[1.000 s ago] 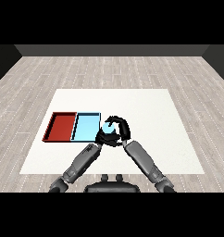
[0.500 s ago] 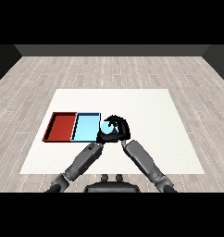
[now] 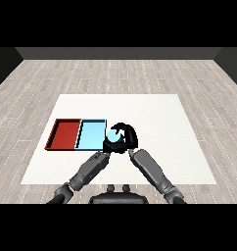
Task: Pick the blue can and put it in the blue box
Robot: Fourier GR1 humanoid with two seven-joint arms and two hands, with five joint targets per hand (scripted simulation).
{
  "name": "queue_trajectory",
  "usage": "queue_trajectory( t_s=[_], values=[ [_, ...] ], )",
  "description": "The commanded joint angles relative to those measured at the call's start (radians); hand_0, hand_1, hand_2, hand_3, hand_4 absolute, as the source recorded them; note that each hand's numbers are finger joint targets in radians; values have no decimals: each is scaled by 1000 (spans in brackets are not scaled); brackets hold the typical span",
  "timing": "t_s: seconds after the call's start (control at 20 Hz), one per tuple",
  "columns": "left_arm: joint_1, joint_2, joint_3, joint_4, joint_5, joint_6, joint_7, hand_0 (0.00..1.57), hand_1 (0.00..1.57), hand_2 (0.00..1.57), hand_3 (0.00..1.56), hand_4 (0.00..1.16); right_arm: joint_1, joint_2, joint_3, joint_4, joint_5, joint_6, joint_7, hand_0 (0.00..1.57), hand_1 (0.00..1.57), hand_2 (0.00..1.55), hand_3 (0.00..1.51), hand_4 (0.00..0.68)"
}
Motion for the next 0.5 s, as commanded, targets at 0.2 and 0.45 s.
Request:
queue_trajectory(
  t_s=[0.2, 0.45],
  values=[
    [-22, -2, -3, 26, 26, 21, -84, 1571, 1571, 1571, 1535, 1122, 19, -7, -2, -17, 79, 80, 74, 0, 0, 0, 0, 0],
    [-11, -2, -29, -14, 44, 36, -41, 1571, 1571, 1571, 1528, 1133, -17, 2, -33, 1, 62, 78, 94, 0, 0, 0, 0, 0]
  ],
)
